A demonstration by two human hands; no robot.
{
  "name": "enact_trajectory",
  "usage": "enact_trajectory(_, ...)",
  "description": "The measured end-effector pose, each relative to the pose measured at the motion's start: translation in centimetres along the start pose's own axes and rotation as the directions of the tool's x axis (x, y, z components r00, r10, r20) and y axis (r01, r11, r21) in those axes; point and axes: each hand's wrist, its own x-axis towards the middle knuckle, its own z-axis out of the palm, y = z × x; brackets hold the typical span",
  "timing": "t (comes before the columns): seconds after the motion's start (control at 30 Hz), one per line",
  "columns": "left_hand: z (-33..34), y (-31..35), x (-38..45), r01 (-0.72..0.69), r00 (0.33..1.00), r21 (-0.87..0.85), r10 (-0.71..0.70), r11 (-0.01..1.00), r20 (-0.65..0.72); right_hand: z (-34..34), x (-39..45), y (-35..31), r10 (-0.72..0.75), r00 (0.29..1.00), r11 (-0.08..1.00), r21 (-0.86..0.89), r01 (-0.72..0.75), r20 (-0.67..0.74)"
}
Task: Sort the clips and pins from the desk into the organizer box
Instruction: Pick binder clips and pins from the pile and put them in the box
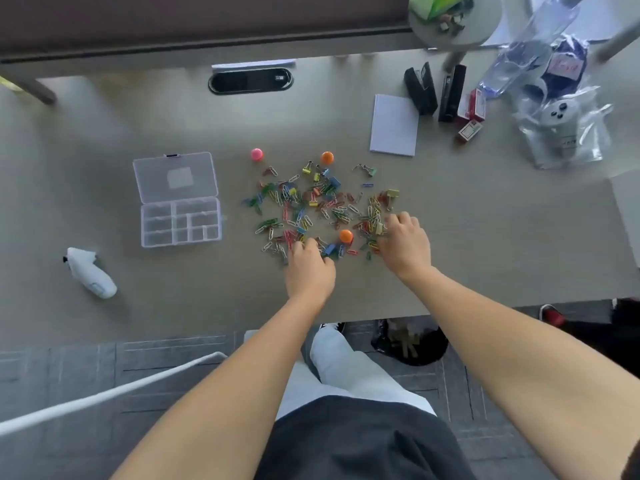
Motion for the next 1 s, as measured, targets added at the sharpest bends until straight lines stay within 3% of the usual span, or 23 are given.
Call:
enact_trajectory(0.2, 0.3, -0.7, 0.6, 0.017, 0.999, 0.030, -0.016, 0.999, -0.034, 0.5, 0.9, -0.4, -0.020, 1.000, 0.999, -0.041, 0.019, -0.021)
enact_trajectory(0.37, 0.9, -0.3, 1.3, -0.047, 0.998, 0.104, 0.052, 0.993, -0.041, 0.9, 1.3, -0.1, -0.031, 0.999, 0.999, -0.046, 0.029, -0.042)
enact_trajectory(0.67, 2.6, 0.4, 2.7, -0.233, 0.960, 0.370, 0.273, 0.899, -0.060, 1.3, 1.1, 0.8, 0.008, 0.997, 0.996, 0.093, 0.000, -0.082)
enact_trajectory(1.0, 3.2, -0.3, 4.0, -0.249, 0.950, 0.413, 0.304, 0.876, -0.070, 1.2, 0.2, 0.8, 0.072, 0.995, 0.979, 0.196, -0.057, -0.066)
